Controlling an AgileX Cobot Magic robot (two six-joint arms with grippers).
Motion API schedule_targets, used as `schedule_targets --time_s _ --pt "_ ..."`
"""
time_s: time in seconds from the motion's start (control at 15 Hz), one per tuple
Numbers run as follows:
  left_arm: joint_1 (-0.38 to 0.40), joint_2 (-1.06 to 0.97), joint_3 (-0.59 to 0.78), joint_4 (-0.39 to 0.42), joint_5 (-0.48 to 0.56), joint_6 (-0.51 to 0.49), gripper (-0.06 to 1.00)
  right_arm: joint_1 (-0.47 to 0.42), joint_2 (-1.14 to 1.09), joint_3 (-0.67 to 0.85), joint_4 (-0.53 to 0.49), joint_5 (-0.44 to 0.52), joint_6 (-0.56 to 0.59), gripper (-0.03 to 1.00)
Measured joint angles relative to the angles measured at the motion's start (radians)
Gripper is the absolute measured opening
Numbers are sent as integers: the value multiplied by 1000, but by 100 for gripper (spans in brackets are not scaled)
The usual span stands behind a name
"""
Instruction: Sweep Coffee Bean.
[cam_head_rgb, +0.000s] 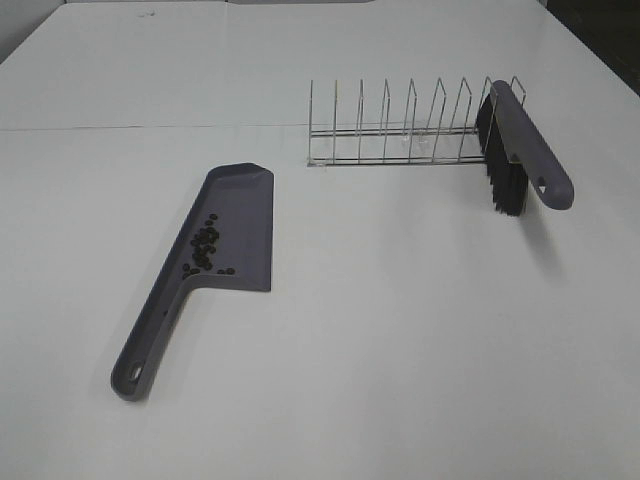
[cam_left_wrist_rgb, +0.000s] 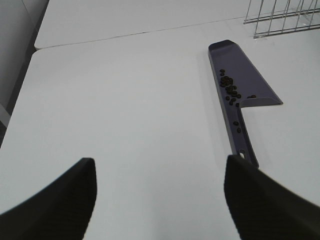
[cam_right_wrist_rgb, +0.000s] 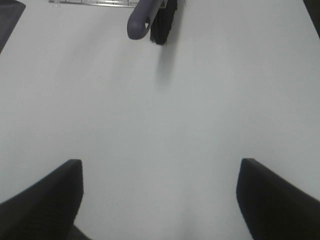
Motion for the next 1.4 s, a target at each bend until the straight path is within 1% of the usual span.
schedule_targets --time_s 0.27,0.53,0.8,1.4 --pt "0 0 0 0 0 0 65 0 -163 0 0 1 0 70" --pt "0 0 0 0 0 0 65 0 -166 0 0 1 0 70" --pt "0 0 0 0 0 0 65 -41 -166 0 1 1 0 70" --pt "0 0 0 0 0 0 65 -45 -166 0 1 1 0 70"
